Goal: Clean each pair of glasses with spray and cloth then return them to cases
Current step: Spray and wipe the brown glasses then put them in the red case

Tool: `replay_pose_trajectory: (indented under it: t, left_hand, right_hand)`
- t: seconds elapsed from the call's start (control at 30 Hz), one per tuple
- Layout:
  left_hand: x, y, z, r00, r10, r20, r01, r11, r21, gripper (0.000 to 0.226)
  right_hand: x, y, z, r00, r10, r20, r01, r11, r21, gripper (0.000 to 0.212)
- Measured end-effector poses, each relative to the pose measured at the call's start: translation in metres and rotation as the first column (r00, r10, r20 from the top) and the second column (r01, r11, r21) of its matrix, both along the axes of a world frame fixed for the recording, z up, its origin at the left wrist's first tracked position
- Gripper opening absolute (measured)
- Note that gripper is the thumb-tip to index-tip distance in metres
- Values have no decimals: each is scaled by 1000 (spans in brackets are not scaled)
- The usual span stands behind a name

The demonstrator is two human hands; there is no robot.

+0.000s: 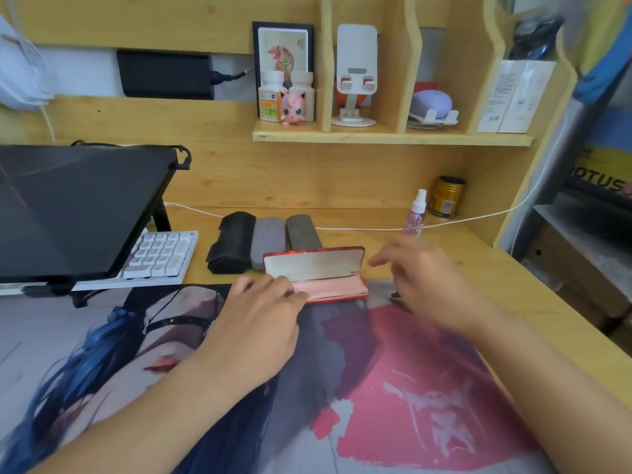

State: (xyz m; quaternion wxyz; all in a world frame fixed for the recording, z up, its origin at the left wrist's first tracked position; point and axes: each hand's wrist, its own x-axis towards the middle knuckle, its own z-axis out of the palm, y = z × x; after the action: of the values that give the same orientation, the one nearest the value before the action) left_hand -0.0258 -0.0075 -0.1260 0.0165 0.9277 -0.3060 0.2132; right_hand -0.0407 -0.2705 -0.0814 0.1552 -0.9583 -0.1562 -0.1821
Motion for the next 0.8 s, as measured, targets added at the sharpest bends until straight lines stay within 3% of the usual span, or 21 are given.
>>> replay_pose_trajectory:
  t: [0.03, 0.13, 0.33, 0.43, 0.57, 0.7, 0.8]
  left_hand:
    - [0, -1, 0, 1000, 11, 16, -11, 1000, -6, 31]
    - [-1, -8, -2, 998, 25, 57, -23, 999, -39, 33]
    - [0, -20, -8, 998, -11, 57, 16, 997, -81, 44]
    - [4, -19, -14, 999, -20, 44, 24, 996, -91, 42]
    - [2, -22, -13, 998, -37, 55, 45, 989, -139, 49]
    - [-15, -33, -4, 981, -181, 69, 191, 965, -182, 44]
    - [-33, -52, -4, 950, -313, -10, 302, 926, -226, 29]
  right_hand:
    - [0, -11, 10, 997, -71, -40, 73, 996, 57, 32]
    - [-6, -38, 28, 942, -199, -271, 191, 980, -55, 8]
    - [-15, -57, 34, 759, -375, -532, 237, 921, -310, 27]
    - [-17, -63, 33, 726, -413, -550, 258, 905, -338, 34]
    - [-10, -61, 27, 777, -368, -511, 237, 922, -305, 26]
    - [-5, -59, 23, 795, -310, -521, 195, 945, -264, 13]
    - [-4, -58, 19, 822, -245, -514, 161, 966, -203, 10]
